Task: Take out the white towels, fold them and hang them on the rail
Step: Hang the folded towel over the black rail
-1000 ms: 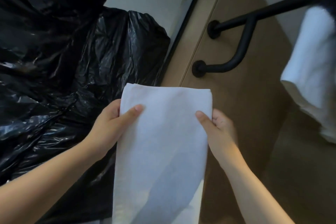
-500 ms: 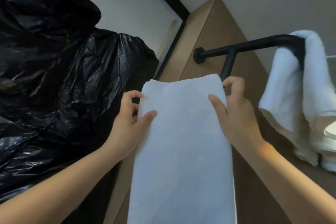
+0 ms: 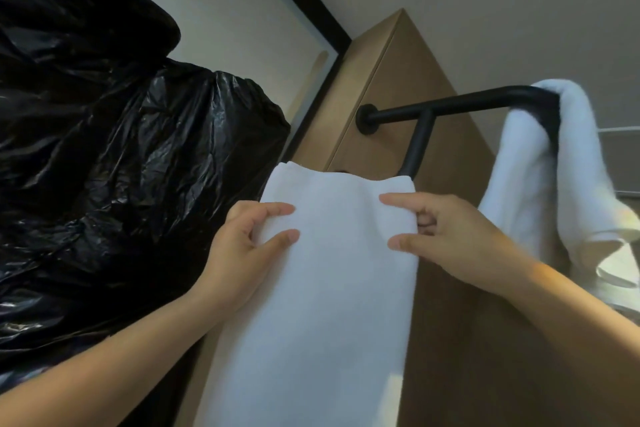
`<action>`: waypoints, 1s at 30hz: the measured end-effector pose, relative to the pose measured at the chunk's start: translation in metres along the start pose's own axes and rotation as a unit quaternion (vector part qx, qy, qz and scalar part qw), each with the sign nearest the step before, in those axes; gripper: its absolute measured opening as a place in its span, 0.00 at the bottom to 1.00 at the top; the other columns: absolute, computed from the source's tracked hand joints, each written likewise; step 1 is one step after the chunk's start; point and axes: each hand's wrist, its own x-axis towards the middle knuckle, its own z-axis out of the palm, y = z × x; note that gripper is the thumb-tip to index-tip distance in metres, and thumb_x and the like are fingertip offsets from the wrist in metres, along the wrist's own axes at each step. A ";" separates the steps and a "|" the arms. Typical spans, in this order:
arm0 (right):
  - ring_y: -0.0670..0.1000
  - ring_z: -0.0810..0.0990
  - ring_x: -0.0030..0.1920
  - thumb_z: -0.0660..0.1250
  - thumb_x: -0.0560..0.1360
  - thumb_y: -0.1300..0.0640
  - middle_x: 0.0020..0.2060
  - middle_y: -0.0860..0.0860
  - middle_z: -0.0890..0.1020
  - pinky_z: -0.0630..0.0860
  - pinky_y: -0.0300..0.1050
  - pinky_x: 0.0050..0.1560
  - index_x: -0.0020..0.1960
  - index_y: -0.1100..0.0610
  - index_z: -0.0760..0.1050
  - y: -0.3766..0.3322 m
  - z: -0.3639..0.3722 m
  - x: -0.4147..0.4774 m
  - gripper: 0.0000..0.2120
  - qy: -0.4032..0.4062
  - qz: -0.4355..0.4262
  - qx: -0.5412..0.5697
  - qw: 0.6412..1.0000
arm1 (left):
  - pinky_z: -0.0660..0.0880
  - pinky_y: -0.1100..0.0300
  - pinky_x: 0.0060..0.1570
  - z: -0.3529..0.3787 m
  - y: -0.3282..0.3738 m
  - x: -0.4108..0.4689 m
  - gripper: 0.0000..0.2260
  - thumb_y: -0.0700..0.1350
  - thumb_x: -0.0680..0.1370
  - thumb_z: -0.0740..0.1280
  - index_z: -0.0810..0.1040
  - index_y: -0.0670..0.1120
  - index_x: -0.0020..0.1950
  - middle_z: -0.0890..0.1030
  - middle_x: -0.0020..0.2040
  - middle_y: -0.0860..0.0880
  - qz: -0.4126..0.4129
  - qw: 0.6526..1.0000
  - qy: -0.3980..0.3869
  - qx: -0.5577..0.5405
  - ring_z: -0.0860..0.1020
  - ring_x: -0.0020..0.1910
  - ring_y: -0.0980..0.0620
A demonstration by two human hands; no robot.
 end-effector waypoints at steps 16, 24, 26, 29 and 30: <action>0.59 0.77 0.60 0.66 0.78 0.55 0.56 0.54 0.82 0.67 0.52 0.60 0.67 0.50 0.74 -0.025 -0.107 0.087 0.18 0.278 -0.058 -0.285 0.916 | 0.65 0.56 0.68 0.083 0.063 0.152 0.37 0.66 0.69 0.70 0.67 0.54 0.74 0.63 0.70 0.52 0.042 0.995 -0.075 0.045 0.67 0.67 0.52; 0.58 0.71 0.69 0.60 0.80 0.57 0.69 0.54 0.74 0.64 0.54 0.70 0.70 0.52 0.72 -0.021 -0.154 0.123 0.19 0.291 0.100 -0.260 0.915 | 0.63 0.56 0.67 0.141 0.086 0.207 0.32 0.68 0.73 0.64 0.72 0.49 0.71 0.68 0.71 0.51 0.076 0.992 -0.099 0.013 0.70 0.68 0.50; 0.61 0.73 0.66 0.57 0.80 0.58 0.66 0.59 0.75 0.67 0.57 0.69 0.66 0.60 0.74 -0.019 -0.155 0.128 0.17 0.243 0.162 -0.253 0.922 | 0.70 0.54 0.64 0.149 0.082 0.210 0.24 0.66 0.76 0.62 0.79 0.48 0.58 0.78 0.61 0.50 0.092 0.990 -0.110 -0.007 0.76 0.60 0.49; 0.62 0.72 0.67 0.55 0.79 0.46 0.67 0.61 0.74 0.68 0.54 0.67 0.67 0.60 0.73 -0.018 -0.146 0.131 0.24 0.204 0.195 -0.274 0.919 | 0.70 0.45 0.66 0.150 0.076 0.216 0.22 0.65 0.77 0.61 0.79 0.47 0.52 0.80 0.57 0.42 0.094 0.989 -0.111 -0.029 0.75 0.62 0.41; 0.61 0.73 0.66 0.55 0.77 0.42 0.67 0.60 0.74 0.69 0.51 0.62 0.67 0.58 0.74 -0.018 -0.144 0.130 0.27 0.213 0.192 -0.290 0.913 | 0.70 0.46 0.66 0.150 0.074 0.218 0.20 0.64 0.77 0.60 0.79 0.49 0.50 0.80 0.56 0.42 0.092 0.990 -0.104 -0.019 0.74 0.63 0.41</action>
